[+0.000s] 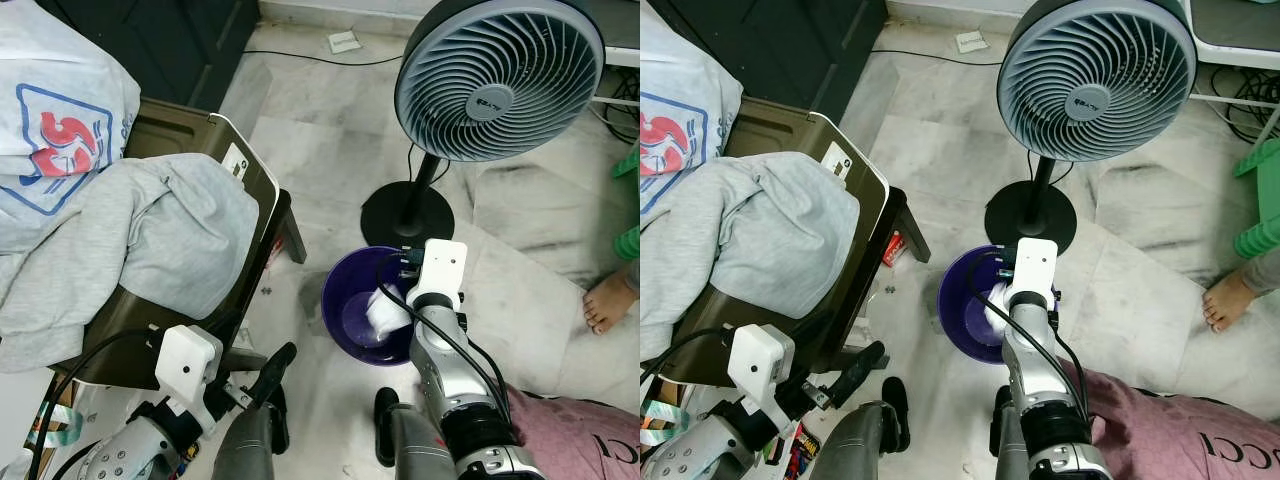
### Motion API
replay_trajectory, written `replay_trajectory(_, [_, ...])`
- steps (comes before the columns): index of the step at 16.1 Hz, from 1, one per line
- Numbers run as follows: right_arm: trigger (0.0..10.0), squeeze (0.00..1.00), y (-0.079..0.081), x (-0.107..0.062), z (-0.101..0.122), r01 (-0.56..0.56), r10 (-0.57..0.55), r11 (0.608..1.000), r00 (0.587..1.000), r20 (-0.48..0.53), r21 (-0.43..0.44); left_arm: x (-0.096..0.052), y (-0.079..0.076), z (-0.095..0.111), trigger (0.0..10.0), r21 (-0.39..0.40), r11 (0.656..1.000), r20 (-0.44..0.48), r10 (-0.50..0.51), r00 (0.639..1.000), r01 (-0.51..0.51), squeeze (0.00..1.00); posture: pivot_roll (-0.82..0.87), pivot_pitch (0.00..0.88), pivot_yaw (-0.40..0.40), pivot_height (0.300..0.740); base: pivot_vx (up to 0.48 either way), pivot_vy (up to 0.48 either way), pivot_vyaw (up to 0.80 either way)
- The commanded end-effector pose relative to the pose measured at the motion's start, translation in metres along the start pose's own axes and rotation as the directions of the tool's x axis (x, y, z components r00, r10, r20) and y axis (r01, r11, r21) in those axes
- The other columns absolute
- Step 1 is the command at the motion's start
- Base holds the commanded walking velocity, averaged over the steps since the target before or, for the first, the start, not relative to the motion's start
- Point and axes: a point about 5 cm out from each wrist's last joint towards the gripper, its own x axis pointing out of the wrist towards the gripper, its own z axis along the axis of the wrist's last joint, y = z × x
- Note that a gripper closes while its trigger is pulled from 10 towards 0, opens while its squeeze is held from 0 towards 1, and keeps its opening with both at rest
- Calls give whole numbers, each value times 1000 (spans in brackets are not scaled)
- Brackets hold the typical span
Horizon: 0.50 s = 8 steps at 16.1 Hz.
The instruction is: Clean up the room
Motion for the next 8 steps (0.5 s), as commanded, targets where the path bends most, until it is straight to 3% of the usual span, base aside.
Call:
replay_trajectory(1, [10000, 1000, 2, -4, -8, 2, -2, 1000, 1000, -29, 8, -4, 3, -7, 10000, -13, 1000, -36, 25, 999, -26, 0, 161, 447, 97, 740, 0, 0, 0])
replay_trajectory(5, [10000, 1000, 6, -3, -4, -32, 32, 999, 999, -10, 17, 8, 8, -4, 10000, 7, 999, 1, 40, 999, -40, 0, 152, 405, 87, 740, 0, 0, 0])
replay_trajectory(8, [10000, 1000, -2, -9, -11, -55, 55, 998, 998, -28, -6, 30, 10, -4, 10000, -6, 999, 66, 51, 996, -51, 0, 79, 310, 68, 740, 0, 0, 0])
